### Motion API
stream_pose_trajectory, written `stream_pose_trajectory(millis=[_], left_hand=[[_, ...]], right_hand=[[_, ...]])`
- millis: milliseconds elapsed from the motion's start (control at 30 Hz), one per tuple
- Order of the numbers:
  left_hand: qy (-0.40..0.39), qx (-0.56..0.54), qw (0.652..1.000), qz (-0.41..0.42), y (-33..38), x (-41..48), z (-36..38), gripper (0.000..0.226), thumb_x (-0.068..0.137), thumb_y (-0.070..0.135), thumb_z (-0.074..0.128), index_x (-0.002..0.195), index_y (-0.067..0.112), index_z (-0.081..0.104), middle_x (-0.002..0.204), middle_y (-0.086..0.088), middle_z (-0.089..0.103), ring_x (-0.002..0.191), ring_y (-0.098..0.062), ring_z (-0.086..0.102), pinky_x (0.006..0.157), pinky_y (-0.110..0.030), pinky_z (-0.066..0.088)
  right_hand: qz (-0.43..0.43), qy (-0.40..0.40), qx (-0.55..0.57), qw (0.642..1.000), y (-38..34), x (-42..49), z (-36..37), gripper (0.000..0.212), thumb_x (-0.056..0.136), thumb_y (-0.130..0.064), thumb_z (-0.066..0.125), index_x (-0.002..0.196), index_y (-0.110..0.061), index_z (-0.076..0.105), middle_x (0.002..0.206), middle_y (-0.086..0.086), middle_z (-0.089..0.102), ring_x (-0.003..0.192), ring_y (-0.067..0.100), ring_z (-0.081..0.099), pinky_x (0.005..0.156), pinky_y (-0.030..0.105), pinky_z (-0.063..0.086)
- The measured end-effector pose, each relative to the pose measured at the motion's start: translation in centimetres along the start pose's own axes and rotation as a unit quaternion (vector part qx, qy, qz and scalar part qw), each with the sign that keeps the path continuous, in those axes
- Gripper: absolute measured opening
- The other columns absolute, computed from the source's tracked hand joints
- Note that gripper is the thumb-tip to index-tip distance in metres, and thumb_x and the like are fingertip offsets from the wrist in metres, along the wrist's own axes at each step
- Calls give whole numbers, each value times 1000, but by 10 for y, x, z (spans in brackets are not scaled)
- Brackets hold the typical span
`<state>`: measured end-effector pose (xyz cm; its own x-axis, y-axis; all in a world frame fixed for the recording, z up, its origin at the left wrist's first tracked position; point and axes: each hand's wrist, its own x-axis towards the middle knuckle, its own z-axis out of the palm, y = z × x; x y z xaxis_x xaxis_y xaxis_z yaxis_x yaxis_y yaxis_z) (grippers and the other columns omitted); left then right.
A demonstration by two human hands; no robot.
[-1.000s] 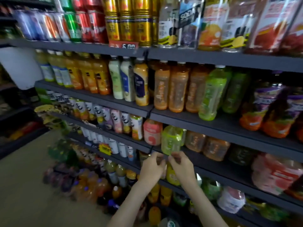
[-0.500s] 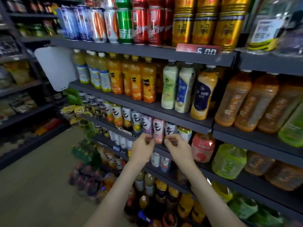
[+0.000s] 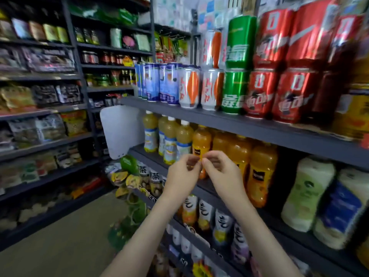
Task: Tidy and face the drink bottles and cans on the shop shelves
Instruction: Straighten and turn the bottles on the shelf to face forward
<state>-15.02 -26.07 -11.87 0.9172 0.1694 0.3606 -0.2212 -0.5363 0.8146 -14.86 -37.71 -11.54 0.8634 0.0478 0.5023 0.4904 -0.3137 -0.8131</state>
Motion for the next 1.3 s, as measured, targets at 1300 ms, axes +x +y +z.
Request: stream_pose_trajectory(millis=[1300], left_hand=[[-177,-106,959,194,-119,450,-248,73,85,35,67,142,17,25,139,-9,42,116,-22,48,86,-30,42]], right_hand=[[-189,262,-530,784,-102,324,265,51,82,-38,56,130,-21,50,126,-1,57,120,14,35,96,28,13]])
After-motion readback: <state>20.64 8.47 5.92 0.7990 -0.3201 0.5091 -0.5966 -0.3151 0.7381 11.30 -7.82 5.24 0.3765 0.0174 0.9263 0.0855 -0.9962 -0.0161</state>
